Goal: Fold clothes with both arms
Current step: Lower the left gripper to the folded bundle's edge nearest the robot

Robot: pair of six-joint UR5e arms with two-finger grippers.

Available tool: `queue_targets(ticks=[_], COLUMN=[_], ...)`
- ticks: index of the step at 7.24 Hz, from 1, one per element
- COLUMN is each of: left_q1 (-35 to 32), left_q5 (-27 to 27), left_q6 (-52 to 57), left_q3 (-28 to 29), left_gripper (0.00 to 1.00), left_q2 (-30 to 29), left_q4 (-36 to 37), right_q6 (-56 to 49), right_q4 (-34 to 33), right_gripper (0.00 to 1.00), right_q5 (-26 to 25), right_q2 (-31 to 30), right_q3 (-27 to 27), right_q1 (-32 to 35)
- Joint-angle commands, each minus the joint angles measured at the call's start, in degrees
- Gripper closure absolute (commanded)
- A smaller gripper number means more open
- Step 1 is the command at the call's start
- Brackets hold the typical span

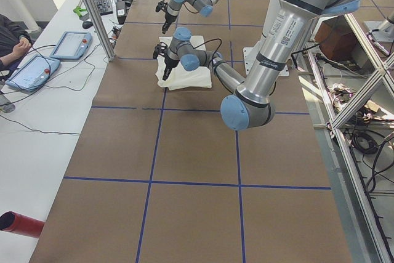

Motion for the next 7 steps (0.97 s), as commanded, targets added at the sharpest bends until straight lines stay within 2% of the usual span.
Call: queue_targets(ticks=[1, 3, 4, 5, 6, 7], left_q1=[1.09, 8.87, 12.13, 15.65, 17.34, 18.22], left_q5=[-2.53, -3.18, -0.91, 2.07, 2.80, 4.28], left_q6=[-1.17, -10.19, -14.68, -18.20, -20.15, -20.43], left_q3=[-6.06, -15.64, -16.29, -16.30, -16.21, -16.12], left_gripper=[0.00, 0.00, 0.00, 0.08, 0.19, 0.22], left_q2=[3.47, 13.21, 14.82, 15.62, 16.59, 17.12], left_q4=[-0.71, -5.34, -7.02, -7.13, -8.09, -8.10], right_q6=[-3.61, -3.80, -3.89, -3.80, -3.80, -3.71], right_q4=[0.70, 0.70, 0.70, 0.70, 0.78, 0.78], right_gripper=[0.00, 0.00, 0.00, 0.00, 0.00, 0.00], right_q5=[3.44, 3.45, 3.45, 3.36, 3.36, 3.27], right_q2=[-0.68, -0.78, -0.87, -0.87, -0.87, -0.87], right_q3=[1.31, 1.76, 1.76, 1.76, 1.76, 1.85], right_q1=[1.30, 1.30, 1.30, 1.30, 1.22, 1.22])
